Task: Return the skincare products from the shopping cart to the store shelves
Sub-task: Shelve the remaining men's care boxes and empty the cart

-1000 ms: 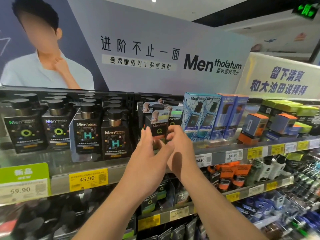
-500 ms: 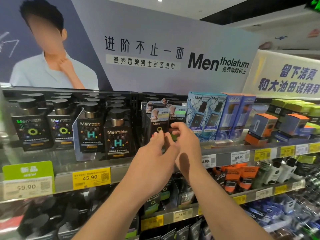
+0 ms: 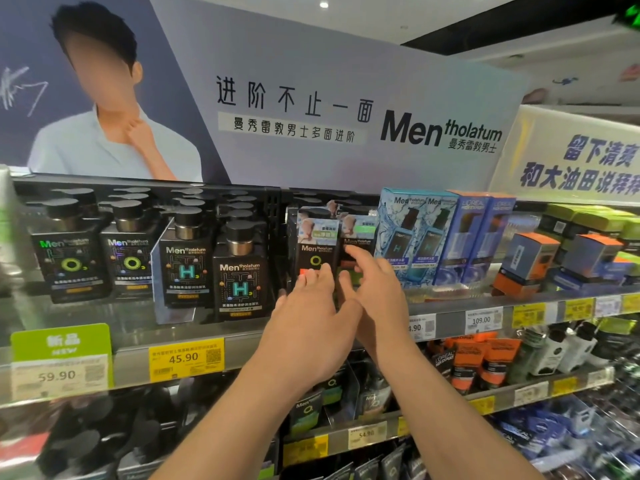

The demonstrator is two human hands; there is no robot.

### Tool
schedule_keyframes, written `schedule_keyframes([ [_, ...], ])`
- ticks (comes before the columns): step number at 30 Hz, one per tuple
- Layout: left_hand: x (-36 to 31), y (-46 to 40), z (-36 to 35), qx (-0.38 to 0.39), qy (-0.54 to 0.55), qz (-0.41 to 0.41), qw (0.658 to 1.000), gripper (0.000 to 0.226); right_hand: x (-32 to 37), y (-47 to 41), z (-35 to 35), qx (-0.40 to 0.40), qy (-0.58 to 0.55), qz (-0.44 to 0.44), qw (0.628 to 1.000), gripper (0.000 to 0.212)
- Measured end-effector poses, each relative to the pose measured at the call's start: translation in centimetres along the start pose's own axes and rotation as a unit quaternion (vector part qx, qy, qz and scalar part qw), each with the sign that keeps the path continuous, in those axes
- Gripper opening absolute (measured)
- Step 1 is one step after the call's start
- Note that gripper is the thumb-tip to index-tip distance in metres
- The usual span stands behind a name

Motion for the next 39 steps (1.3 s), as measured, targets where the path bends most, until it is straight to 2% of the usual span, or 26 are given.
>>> schedule_keyframes([
  [6,0.0,-0.1,-0.1,-0.02,-0.006,-0.003,1.0,0.071,-0.1,0.3,-0.1,-0.028,-0.039,0.021,0.999,0.019],
  [11,-0.6,0.3,0.2,-0.038,0.001,-0.014,0.999,0.061,0.5,-0.3,0.4,-0.032,-0.006,0.004,0.999,0.02],
  [15,0.2,-0.2,-0.3,-0.02,0.004,0.02,1.0,0.076,0.6,-0.9,0.6,-0.022,0.014,-0.018,0.999,0.017],
  [23,0.7,-1.0,-0.4,-0.016,-0.007,0.037,0.999,0.075,0.4,-1.3,0.4,-0.015,-0.012,-0.028,0.999,0.012],
  [30,0.7,-1.0,-0.3,-0.044,-0.027,0.021,0.998,0.069,-0.4,-0.6,0.6,-0.073,-0.02,-0.003,0.997,0.026],
  [39,0.4,-1.7,-0.9,-0.032,-0.069,0.029,0.997,0.07,-0.9,-0.5,0.6,-0.092,-0.039,0.01,0.995,0.033],
])
Point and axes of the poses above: each hand's wrist, its own y-axis away from the middle knuckle, its own z-axis out of the back of the hand, x = y × z, the point moved 3 cm from there along -y, towards the middle knuckle, and after that the axes turned 8 degrees about x, right-handed, at the moved point
